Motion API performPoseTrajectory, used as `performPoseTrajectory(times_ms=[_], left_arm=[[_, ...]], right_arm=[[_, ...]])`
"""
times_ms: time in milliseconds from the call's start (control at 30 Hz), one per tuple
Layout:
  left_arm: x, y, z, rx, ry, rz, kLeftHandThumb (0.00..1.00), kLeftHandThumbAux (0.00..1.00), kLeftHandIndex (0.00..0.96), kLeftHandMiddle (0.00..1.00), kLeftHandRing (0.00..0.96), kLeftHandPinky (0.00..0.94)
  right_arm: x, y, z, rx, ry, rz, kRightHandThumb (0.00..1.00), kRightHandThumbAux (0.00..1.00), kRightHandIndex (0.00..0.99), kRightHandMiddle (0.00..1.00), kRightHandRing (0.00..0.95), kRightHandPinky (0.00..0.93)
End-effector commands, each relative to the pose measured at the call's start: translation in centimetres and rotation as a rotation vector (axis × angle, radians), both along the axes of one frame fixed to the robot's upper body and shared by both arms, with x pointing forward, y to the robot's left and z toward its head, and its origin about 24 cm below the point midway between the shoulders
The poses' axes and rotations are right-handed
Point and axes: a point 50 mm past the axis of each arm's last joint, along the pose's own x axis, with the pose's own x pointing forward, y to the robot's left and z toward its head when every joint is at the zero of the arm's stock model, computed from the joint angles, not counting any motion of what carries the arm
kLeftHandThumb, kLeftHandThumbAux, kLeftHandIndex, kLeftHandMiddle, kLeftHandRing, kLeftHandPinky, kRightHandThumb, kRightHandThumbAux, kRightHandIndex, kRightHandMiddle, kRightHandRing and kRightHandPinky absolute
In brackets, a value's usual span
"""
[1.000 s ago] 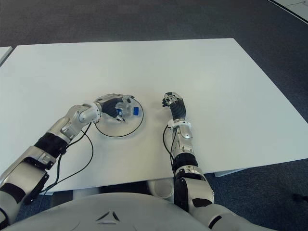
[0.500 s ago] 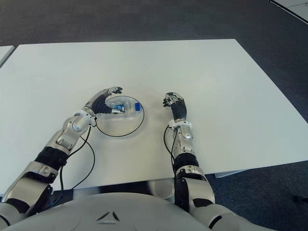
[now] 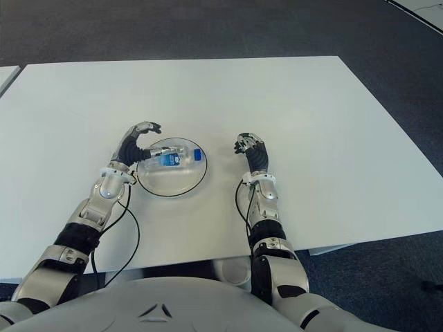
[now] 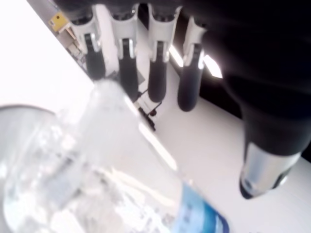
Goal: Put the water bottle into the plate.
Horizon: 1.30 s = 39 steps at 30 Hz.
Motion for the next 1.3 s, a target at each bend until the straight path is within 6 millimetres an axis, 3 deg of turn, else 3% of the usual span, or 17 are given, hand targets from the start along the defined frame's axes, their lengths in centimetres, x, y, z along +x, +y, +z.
performPoseTrajectory(times_ms=[33, 433, 533, 667, 1300], left_arm=[[-0.8, 1.0, -0.7, -0.031, -0.002, 0.085, 0.998, 0.661, 0.42, 0.521, 0.539, 0.428], [-2.7, 3.2, -1.3, -0.062, -0.002, 0.259, 1.0, 0.662, 0.375, 0.488, 0.5, 0.459], [-3.0, 3.7, -1.4, -0.06, 0.011, 0.289, 0.962, 0.659, 0.377, 0.494, 0.509, 0.685], [-4.0, 5.3, -2.3, -0.074, 0.051, 0.351, 0.948, 0.658, 0.379, 0.497, 0.511, 0.766], [-7.1, 7.2, -5.3, -0.281, 0.096, 0.475, 0.948, 0.651, 0.404, 0.514, 0.51, 0.805]], right_arm=[[-3.0, -0.1, -3.9, 0.032, 0.205, -0.018, 0.708, 0.725, 0.437, 0.615, 0.581, 0.578], [-3.0, -0.1, -4.0, 0.023, 0.215, -0.019, 0.707, 0.725, 0.437, 0.61, 0.578, 0.572], [-2.9, -0.1, -4.0, 0.026, 0.216, -0.02, 0.707, 0.724, 0.436, 0.609, 0.577, 0.572], [-2.9, -0.1, -4.0, 0.025, 0.217, -0.021, 0.707, 0.724, 0.437, 0.608, 0.576, 0.572], [-2.8, -0.1, -4.0, 0.024, 0.216, 0.001, 0.708, 0.724, 0.437, 0.613, 0.579, 0.577]])
